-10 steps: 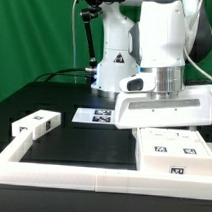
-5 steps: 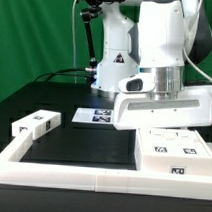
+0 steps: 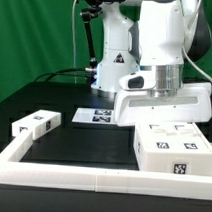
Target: Assemble cabinet
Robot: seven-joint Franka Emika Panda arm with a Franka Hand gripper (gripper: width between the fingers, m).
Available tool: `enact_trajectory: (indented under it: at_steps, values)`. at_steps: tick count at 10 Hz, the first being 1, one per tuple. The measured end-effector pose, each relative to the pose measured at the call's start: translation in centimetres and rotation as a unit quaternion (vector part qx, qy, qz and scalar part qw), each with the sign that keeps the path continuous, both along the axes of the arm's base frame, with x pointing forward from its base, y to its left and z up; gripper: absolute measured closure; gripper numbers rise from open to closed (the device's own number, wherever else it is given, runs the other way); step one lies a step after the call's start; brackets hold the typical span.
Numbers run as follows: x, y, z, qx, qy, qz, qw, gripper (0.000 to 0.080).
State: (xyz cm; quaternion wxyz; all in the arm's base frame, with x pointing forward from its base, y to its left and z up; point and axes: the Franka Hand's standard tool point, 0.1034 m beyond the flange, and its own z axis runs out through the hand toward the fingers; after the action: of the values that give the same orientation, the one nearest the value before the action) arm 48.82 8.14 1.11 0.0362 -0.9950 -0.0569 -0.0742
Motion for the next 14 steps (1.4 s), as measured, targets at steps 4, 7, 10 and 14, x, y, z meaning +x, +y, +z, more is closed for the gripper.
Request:
enact_trajectory:
  at_steps: [4,7,10,14]
  values:
    - [-0.5,-0.5,4.5,-0.008,-0.007,0.022,1.000,0.0798]
    - [1.0,-0.4,8.4,-0.011,-0.009,0.029,0.999,0.0798]
    - [3.6,-1.0,10.3,-0.011,-0.007,0.035,0.999,0.0798]
    - [3.2,-0.8,10.0,-0.011,-0.004,0.037,0.999,0.0798]
